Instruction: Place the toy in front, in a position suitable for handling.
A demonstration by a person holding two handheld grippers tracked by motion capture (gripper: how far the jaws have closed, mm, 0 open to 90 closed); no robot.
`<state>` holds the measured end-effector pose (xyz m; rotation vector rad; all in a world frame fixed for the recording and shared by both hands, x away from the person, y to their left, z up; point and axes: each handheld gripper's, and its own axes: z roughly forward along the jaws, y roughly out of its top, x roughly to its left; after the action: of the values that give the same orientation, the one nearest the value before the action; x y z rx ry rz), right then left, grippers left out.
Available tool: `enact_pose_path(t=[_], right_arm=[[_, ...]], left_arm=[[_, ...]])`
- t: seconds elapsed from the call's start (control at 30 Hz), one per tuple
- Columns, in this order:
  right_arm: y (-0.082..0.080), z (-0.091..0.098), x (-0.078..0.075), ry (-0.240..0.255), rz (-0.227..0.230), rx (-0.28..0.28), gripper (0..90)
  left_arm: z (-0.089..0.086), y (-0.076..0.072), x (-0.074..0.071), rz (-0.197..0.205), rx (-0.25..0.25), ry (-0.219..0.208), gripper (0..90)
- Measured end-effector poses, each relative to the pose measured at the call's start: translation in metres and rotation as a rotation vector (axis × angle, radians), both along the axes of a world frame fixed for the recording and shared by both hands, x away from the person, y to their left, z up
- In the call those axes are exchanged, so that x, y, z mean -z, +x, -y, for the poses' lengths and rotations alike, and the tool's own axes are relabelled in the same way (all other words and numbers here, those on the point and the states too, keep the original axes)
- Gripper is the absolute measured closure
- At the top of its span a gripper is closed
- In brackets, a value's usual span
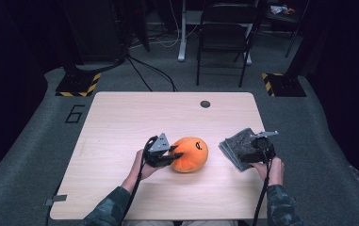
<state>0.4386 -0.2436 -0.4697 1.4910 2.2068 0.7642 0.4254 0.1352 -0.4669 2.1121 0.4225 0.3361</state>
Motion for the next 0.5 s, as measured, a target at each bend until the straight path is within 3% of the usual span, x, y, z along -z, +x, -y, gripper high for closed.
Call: enact_pose_path(t=[0.07,0.1,0.13,0.17,0.2,0.33,0.4,0.5], right_arm=[[0.001,0.0,0.003,0.0,0.0,-0.005,10.8],[0.001,-0.002,0.004,-0.008,-0.007,-0.001,10.9],[0.001,-0.002,0.004,-0.008,-0.007,-0.001,10.9],[0.002,-0.002,0.005,-0.006,-0.007,-0.004,10.5],[0.002,-0.001,0.005,-0.01,-0.002,-0.011,10.0],[0.004,-0.001,0.005,-0.011,0.004,-0.014,7.4],[0.006,-0.002,0.006,-0.018,0.0,-0.02,3.7],[0.01,-0.002,0.007,-0.031,0.007,-0.018,1.9]], left_arm=[[0.002,0.003,0.004,-0.01,0.008,-0.014,66.1],[0.002,0.005,0.003,-0.024,0.002,-0.012,56.4],[0.001,0.005,0.002,-0.034,0.002,-0.014,56.4],[-0.001,0.005,0.0,-0.035,0.001,-0.013,44.8],[-0.001,0.005,0.0,-0.04,-0.01,-0.01,40.6],[-0.005,0.004,-0.007,-0.048,-0.039,-0.029,29.9],[-0.007,0.001,-0.01,-0.053,-0.059,-0.022,22.0],[-0.01,-0.003,-0.012,-0.07,-0.094,-0.013,17.9]])
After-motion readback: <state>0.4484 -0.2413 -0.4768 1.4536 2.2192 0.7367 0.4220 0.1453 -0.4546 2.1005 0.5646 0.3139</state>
